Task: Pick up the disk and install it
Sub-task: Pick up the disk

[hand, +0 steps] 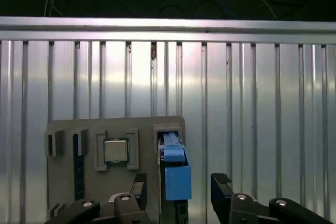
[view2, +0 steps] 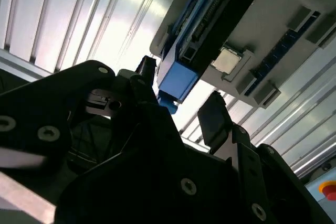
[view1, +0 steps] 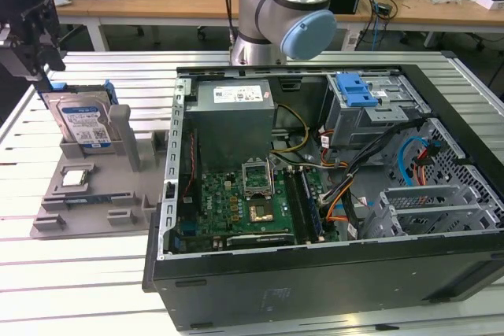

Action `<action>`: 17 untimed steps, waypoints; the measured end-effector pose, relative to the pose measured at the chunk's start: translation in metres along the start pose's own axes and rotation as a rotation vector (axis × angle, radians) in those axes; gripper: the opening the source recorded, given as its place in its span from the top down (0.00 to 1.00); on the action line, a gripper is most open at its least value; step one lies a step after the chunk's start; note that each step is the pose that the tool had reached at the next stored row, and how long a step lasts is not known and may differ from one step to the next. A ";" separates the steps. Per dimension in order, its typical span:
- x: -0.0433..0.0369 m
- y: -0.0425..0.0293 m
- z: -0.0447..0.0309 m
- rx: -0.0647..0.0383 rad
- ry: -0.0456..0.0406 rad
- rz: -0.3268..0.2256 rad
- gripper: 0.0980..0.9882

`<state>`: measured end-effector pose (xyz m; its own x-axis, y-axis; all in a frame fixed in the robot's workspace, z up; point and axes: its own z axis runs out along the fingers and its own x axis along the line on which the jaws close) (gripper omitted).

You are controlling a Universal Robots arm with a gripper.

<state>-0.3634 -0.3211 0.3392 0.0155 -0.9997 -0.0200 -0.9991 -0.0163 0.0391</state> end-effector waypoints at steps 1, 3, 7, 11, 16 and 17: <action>0.0000 -0.0006 0.0033 0.000 0.0006 -0.014 0.44; 0.0002 -0.0033 0.0093 -0.001 0.0011 -0.019 0.44; 0.0007 -0.0060 0.0175 -0.001 0.0011 -0.022 0.44; 0.0027 -0.0063 0.0259 -0.001 0.0014 -0.030 0.44; 0.0033 -0.0072 0.0358 -0.001 0.0015 -0.033 0.44; 0.0033 -0.0076 0.0380 -0.001 0.0016 -0.033 0.44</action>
<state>-0.3572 -0.3236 0.3009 0.0487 -0.9986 -0.0197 -0.9980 -0.0494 0.0395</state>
